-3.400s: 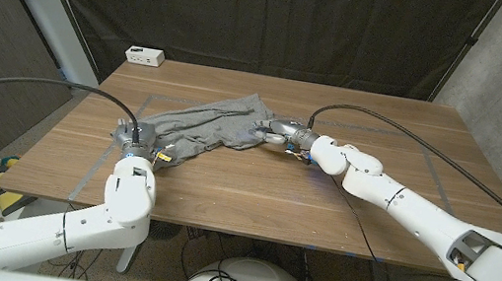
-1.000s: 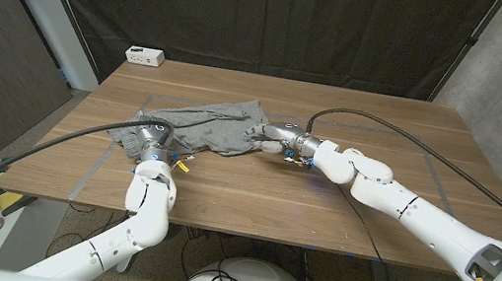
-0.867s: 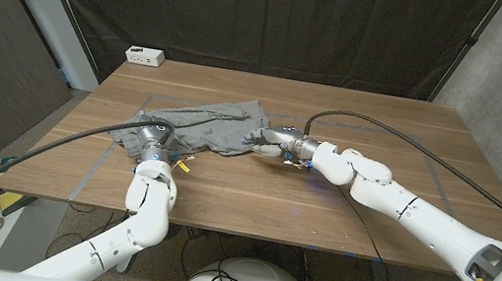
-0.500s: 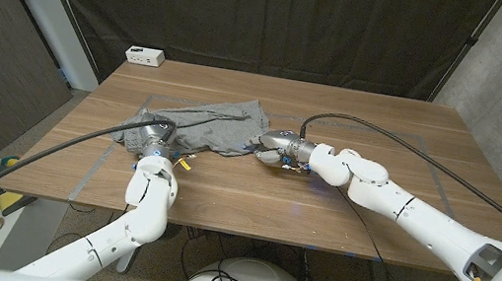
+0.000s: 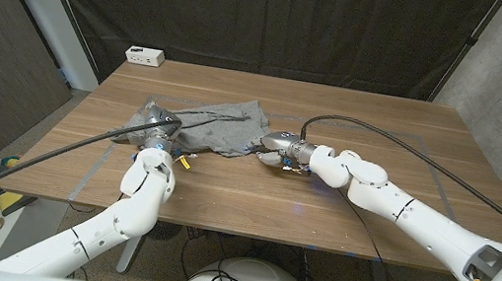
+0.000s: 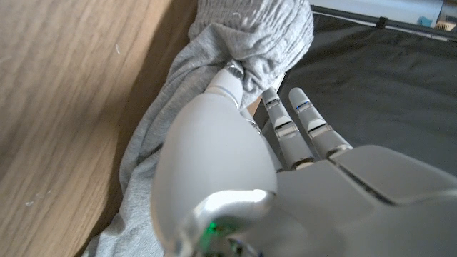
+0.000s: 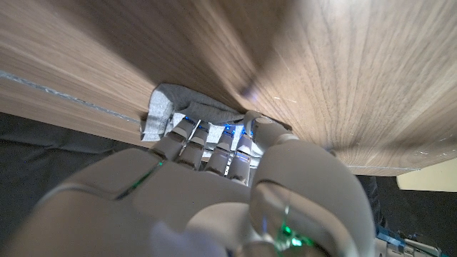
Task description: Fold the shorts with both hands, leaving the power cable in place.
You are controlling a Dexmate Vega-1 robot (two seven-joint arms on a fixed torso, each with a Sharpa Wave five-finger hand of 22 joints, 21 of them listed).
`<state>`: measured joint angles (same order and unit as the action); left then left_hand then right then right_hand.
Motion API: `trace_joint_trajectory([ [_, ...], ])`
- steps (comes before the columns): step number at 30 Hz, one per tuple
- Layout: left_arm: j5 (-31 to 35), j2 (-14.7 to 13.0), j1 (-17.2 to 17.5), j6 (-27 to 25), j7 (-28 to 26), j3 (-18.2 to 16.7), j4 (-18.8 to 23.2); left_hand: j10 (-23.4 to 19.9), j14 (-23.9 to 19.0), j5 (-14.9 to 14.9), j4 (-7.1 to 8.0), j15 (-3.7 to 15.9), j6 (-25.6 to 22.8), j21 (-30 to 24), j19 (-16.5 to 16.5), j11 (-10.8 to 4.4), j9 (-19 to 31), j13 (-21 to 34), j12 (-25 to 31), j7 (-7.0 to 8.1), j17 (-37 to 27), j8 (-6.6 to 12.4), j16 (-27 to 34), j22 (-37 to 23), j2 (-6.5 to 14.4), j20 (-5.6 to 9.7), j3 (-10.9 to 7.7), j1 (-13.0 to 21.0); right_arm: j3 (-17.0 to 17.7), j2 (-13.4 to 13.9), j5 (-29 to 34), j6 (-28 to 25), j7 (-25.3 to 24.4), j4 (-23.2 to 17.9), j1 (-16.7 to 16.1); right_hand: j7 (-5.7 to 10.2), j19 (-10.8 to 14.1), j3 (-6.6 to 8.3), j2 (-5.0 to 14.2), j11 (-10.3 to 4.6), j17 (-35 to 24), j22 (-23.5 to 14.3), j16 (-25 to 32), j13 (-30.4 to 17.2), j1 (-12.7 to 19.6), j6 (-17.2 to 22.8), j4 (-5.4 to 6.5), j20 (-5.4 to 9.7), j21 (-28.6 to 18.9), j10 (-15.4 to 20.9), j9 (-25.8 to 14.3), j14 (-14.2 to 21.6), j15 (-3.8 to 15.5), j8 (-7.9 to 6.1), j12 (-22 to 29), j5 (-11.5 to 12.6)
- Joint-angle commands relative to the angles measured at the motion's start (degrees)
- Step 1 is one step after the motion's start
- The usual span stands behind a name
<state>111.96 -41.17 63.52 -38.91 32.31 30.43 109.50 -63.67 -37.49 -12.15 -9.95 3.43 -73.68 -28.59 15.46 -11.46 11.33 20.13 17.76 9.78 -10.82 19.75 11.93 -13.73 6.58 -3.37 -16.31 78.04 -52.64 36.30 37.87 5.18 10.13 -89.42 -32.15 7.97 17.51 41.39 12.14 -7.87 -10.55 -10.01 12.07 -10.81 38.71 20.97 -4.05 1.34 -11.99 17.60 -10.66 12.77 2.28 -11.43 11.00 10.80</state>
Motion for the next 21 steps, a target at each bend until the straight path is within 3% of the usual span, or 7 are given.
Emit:
trace_joint_trajectory([
  [1, 3.55, -4.4, 1.2, 3.96, -3.31, -0.99, 2.76, -0.85, -1.7, -0.65, -0.23, 10.25, -3.36, -1.09, -0.11, -0.02, 0.09, 0.8, -0.45, -1.11, -0.59, 1.64, 0.89, -0.43, -0.47, 0.04, -0.75, 2.09, -0.19, -0.26, -0.4, 0.8, -0.57, 1.18, -0.22, -0.24, 0.43, -0.43, -0.51, 0.18, -0.27, -0.27, 0.0, -0.09, 0.12, -0.39, 0.22, -0.28, -0.31, -0.22, -0.1, -0.08, 7.13, 0.14, -0.05, -0.19],
  [8, 3.82, -8.07, 2.73, 5.84, -6.66, -2.6, 4.88, -1.76, -2.58, -0.89, -0.08, 10.25, -4.73, -1.88, 0.14, -0.16, -0.02, 1.17, -0.39, -1.28, -1.05, 2.45, 1.43, -0.64, -0.72, 0.51, -0.85, 2.9, -0.3, -0.36, -0.24, 0.66, -0.6, 1.38, -0.16, -0.21, 0.4, -0.72, -0.56, 0.22, -0.33, -0.27, 0.03, -0.11, 0.05, -0.52, 0.37, -0.26, -0.3, -0.24, -0.12, -0.14, 7.11, 0.23, -0.05, -0.35],
  [11, 4.25, -9.9, 3.3, 6.92, -8.03, -3.11, 5.66, -2.27, -3.54, -0.74, 0.04, 10.27, -5.84, -2.53, 0.15, -0.17, -0.16, 1.18, -0.64, -0.19, -1.56, 3.22, 2.06, -0.84, -1.19, 1.03, -0.67, 3.42, -0.34, -0.51, -0.43, 0.76, -0.66, 1.72, -0.12, -0.24, 0.41, -0.84, -0.57, 0.12, -0.35, -0.28, 0.04, -0.11, 0.03, -0.51, 0.43, -0.27, -0.3, -0.26, -0.13, -0.14, 7.1, 0.24, -0.05, -0.4],
  [14, 4.87, -11.43, 3.75, 8.04, -8.3, -3.77, 6.58, -2.92, -4.01, -0.5, 0.11, 10.25, -6.61, -3.08, 0.15, -0.35, -0.25, 1.29, -0.72, -0.03, -1.91, 3.95, 2.45, -1.02, -1.53, 1.78, -0.48, 3.82, -0.48, -0.76, -0.76, 1.09, -0.5, 2.31, 0.08, -0.26, 0.4, -0.95, -0.59, 0.12, -0.37, -0.28, 0.04, -0.12, -0.01, -0.51, 0.49, -0.27, -0.29, -0.29, -0.14, -0.19, 7.13, 0.26, -0.06, -0.44],
  [21, 5.44, -15.18, 4.64, 10.75, -9.05, -5.47, 8.32, -4.38, -4.7, 0.64, 0.21, 10.22, -7.84, -4.62, -0.36, -0.64, -0.21, 1.6, -1.19, -1.84, -2.78, 7.13, 3.24, -1.6, -2.01, 2.16, -0.14, 5.67, -1.1, -1.21, -0.43, 1.32, -0.14, 3.02, 0.65, -0.32, 0.39, -1.22, -0.58, 0.18, -0.42, -0.28, 0.06, -0.13, -0.05, -0.58, 0.62, -0.28, -0.28, -0.36, -0.16, -0.26, 7.08, 0.32, -0.08, -0.54],
])
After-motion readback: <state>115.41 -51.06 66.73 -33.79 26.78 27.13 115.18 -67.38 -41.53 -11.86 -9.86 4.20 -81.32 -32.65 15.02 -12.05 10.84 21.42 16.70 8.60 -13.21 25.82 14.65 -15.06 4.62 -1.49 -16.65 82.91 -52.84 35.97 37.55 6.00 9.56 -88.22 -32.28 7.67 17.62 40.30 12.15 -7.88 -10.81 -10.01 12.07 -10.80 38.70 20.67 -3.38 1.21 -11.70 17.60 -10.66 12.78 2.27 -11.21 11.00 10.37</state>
